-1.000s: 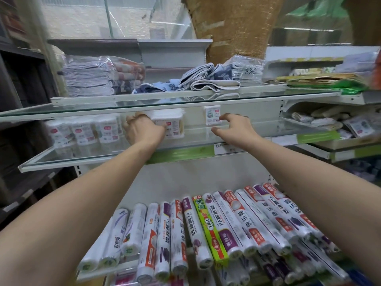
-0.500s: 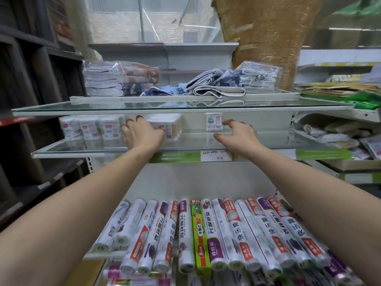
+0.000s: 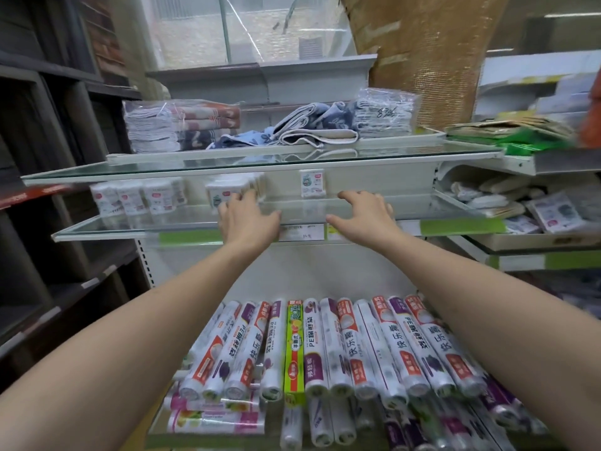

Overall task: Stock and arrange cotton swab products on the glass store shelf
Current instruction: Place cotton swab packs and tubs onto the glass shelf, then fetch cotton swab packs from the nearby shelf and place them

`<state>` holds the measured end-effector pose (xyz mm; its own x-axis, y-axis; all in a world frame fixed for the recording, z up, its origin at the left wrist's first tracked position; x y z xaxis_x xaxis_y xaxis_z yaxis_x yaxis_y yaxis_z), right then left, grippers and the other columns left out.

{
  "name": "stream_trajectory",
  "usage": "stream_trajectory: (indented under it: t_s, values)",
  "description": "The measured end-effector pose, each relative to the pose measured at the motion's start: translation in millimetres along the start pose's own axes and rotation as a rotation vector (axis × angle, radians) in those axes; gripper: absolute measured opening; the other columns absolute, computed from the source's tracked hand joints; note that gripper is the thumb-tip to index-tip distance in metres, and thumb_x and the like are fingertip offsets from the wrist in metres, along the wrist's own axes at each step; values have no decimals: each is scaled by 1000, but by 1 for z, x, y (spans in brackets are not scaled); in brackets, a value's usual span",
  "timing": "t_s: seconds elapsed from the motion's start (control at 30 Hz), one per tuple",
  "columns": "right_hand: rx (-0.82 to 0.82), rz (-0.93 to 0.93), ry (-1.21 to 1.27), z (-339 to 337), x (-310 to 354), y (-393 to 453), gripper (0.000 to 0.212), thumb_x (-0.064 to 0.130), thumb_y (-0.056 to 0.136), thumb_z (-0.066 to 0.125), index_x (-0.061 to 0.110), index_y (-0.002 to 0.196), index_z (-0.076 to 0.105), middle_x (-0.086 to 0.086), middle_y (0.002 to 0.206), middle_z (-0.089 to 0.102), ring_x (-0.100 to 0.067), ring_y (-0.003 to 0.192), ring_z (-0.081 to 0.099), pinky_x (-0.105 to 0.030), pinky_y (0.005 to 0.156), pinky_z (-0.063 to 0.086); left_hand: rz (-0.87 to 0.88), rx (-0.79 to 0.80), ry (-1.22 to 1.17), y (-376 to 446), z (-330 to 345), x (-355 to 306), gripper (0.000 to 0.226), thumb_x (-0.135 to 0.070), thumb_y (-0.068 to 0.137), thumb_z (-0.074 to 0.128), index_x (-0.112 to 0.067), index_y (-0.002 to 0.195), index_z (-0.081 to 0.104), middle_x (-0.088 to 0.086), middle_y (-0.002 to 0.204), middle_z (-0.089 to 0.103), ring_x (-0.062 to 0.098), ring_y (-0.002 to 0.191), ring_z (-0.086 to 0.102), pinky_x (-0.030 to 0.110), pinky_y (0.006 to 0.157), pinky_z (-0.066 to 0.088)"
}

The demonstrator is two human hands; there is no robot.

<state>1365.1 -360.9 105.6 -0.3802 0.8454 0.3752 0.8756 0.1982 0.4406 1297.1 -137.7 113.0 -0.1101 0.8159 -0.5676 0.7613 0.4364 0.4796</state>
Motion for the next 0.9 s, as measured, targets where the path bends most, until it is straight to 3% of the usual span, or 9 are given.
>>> stream_trajectory:
  t_s: [0.5,0.9]
  values:
    - [-62,206,-185,-91,-111,-107,66,60,87,57,29,145,46,-6,143,51,-32,135,41,-47,110,34,297,233,-112,-108,62,-127,61,-41,91,64,-15,145,51,12,148,48,33,139,34,36,112,30]
    - [-141,321,-161,-164,-292,-110,64,56,89,56,26,145,46,-7,141,48,-33,132,42,-47,107,40,478,239,-116,-153,166,-292,61,-47,92,62,-19,145,50,7,145,50,29,136,37,41,112,35]
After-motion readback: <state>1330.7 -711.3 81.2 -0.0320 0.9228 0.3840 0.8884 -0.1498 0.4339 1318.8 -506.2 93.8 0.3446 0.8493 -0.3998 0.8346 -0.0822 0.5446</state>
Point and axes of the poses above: each hand's wrist, its own y-axis towards the middle knuckle, its own z-axis out of the palm, x = y × z, the point moved 6 cm from there along y, towards the middle knuckle
